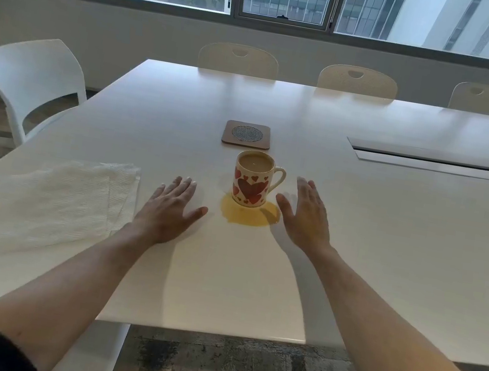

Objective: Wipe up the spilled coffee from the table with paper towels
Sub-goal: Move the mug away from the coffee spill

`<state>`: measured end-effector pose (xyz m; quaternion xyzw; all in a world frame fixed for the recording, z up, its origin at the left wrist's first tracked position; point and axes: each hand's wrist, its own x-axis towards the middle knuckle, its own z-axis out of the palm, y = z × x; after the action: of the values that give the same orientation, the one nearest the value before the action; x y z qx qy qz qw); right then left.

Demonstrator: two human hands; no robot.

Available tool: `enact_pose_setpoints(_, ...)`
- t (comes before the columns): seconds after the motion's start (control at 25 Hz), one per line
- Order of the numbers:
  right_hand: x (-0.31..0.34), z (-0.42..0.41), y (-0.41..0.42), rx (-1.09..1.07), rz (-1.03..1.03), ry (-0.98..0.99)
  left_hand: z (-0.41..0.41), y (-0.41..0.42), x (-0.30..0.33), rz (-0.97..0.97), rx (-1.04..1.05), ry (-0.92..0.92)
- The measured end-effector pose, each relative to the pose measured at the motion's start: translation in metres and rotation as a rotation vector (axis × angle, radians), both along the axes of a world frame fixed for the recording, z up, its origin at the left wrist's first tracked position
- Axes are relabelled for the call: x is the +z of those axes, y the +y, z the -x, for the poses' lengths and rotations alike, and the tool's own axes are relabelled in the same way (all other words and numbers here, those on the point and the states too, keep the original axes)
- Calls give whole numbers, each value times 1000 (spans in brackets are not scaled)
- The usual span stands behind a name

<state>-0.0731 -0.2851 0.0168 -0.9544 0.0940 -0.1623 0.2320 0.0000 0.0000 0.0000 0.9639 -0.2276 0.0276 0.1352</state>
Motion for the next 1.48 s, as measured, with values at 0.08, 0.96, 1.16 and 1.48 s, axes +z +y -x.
enact_pose_setpoints(0.08, 4, -9, 2, 3, -169, -34, 0, 1, -2, -32, 18, 46)
enact_pose_setpoints(0.96, 11, -62, 3, 55, -426, -201, -3, 3, -10, -48, 41, 42)
enact_pose_setpoints(1.16, 7, -62, 4, 48, -442, -229, -4, 3, -9, -46, 39, 36)
enact_pose_setpoints(1.48, 8, -60, -1, -1, -487, -283, -4, 4, -9, -25, 31, 26)
